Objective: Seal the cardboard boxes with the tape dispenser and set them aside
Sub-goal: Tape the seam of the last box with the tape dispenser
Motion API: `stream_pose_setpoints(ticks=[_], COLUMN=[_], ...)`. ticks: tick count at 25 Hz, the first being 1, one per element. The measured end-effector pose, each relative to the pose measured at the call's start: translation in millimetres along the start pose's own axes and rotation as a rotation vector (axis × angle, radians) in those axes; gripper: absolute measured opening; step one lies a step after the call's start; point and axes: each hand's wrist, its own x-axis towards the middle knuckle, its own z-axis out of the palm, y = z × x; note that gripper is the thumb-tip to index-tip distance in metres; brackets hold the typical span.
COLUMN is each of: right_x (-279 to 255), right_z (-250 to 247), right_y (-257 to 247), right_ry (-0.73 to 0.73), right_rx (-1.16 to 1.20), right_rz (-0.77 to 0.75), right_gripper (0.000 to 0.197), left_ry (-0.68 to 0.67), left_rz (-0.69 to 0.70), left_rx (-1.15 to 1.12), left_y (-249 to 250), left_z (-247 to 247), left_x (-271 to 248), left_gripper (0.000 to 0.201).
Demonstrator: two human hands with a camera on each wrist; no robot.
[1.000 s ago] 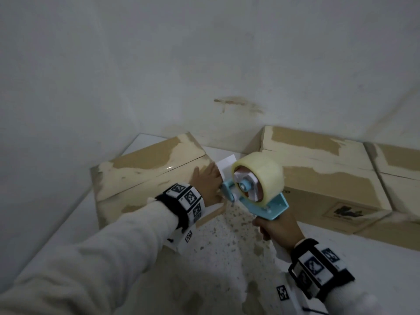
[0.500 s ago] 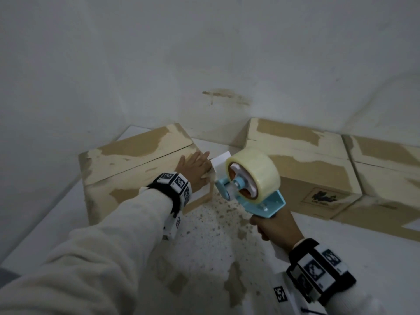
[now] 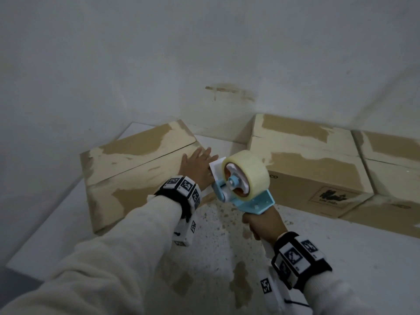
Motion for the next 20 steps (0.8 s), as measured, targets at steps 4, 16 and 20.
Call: stream_pose_setpoints(ticks=[4,16,20], right_x=[14,23,23], right_z=[5,4,-1], right_y=[-1,1,6], right_ry=[-0.047,-0.127,-0.123], right_rx=[-0.058,0.039,0.027], right_rz=[-0.009,0.002,0.021], right_gripper=[0.024,0.026,0.024], left_ry=[0.045,0.042,0.049], left_rz=[-0.009,-0.035,-0.032], left_rx=[0.012,0.010,0.001], left_y=[-2,1,0], left_z=[4,2,3], left_x=[1,0,1], left_gripper=[0.054,0.059,0.064])
